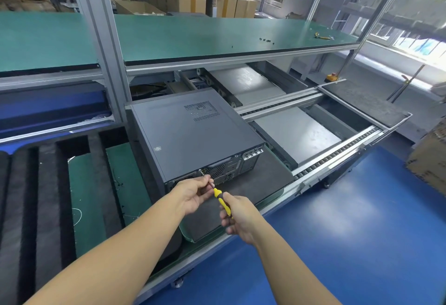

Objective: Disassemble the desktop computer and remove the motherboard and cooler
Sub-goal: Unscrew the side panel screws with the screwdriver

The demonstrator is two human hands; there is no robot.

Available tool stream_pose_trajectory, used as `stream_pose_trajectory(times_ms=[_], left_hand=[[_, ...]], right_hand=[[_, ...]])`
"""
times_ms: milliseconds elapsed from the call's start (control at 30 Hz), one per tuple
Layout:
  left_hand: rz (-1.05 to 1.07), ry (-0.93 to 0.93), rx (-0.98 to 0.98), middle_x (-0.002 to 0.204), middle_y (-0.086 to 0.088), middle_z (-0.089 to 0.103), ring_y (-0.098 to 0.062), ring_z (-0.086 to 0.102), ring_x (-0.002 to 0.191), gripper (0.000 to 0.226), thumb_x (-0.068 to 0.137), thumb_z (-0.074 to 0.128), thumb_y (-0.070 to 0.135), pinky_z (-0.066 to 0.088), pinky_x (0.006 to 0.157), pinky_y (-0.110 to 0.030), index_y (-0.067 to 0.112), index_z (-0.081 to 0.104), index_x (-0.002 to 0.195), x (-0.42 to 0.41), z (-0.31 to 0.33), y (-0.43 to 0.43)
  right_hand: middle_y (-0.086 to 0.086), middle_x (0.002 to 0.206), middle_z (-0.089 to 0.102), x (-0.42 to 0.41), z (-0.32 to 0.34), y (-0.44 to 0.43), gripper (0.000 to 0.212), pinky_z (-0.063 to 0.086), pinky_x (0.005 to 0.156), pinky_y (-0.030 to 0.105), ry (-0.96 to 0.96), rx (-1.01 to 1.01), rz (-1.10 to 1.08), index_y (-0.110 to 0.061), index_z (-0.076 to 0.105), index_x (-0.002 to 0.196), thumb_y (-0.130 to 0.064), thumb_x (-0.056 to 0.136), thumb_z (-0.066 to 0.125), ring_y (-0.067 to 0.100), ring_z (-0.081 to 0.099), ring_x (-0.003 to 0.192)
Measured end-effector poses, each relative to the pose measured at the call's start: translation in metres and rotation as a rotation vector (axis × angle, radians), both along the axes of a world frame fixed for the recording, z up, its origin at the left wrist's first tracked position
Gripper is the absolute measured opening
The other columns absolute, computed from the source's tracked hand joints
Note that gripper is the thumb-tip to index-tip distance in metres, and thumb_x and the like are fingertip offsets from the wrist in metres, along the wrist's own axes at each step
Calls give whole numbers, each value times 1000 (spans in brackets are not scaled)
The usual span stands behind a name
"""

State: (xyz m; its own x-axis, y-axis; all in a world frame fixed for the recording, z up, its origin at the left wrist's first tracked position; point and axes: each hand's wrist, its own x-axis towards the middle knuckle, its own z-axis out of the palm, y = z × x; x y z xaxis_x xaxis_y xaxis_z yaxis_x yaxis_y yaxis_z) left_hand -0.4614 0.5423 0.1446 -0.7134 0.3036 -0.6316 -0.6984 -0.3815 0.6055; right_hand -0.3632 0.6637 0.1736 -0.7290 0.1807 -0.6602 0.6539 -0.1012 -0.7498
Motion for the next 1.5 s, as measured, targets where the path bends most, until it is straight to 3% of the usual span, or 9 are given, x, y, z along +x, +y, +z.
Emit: stream_pose_trajectory(times_ms=[300,500,600,733,900,1100,1233,1367,1500], left_hand=[[18,-32,26,63,-10,69,-15,65,63,15,89,69,9,57,50,-23,1,66,77,1,-1,4],[22,-4,-23,66,-10,71,-14,70,55,8,94,59,-2,56,47,-24,1,64,88,-2,0,2],[17,-11,32,71,-9,72,-16,73,59,11,97,53,-4,58,50,-26,0,62,93,-2,2,0],[-6,-41,72,71,-11,70,-21,71,71,9,94,63,4,61,56,-28,0,64,86,-2,8,-3],[7,9,-33,63,-9,67,-17,67,66,8,92,64,2,59,54,-23,0,63,84,-3,11,3],[31,40,-18,65,-12,70,-17,71,56,14,96,50,-9,59,52,-27,-5,59,87,-3,12,5],[31,17,25,82,-16,66,-19,72,59,20,100,44,-6,60,53,-27,-5,59,86,-3,14,4],[-15,51,-53,75,-12,67,-21,68,69,17,97,60,9,60,57,-26,1,62,82,-1,10,4],[-49,97,-103,64,-11,70,-16,69,56,18,94,62,6,61,58,-25,-2,64,78,-2,8,4]], right_hand=[[10,82,58,1,-10,0,23,42,42,26,277,310,-68,-14,45,92,-25,90,65,16,53,53],[6,67,62,6,-1,8,38,44,44,24,52,8,-68,-10,56,98,-47,98,54,17,55,51],[6,61,61,6,0,10,36,40,42,22,40,-81,-41,-8,59,96,-37,104,41,17,53,47],[6,66,58,5,-3,4,15,43,42,26,195,-42,-100,-9,53,96,-22,98,58,16,53,52],[9,80,48,7,-5,1,19,46,47,26,240,20,-126,-10,54,103,-16,91,68,14,48,57],[8,68,60,10,3,2,41,39,45,23,57,-160,-161,-10,58,104,-50,101,48,15,51,49],[7,66,59,10,1,0,27,37,43,23,108,-88,-179,-6,61,101,-29,104,47,13,48,49],[5,71,52,8,-3,-2,10,39,44,24,205,-30,-256,-10,64,101,-17,96,60,11,45,51],[4,74,47,10,-3,-4,14,41,45,24,222,-64,-272,-11,62,107,-15,94,64,11,44,52]])
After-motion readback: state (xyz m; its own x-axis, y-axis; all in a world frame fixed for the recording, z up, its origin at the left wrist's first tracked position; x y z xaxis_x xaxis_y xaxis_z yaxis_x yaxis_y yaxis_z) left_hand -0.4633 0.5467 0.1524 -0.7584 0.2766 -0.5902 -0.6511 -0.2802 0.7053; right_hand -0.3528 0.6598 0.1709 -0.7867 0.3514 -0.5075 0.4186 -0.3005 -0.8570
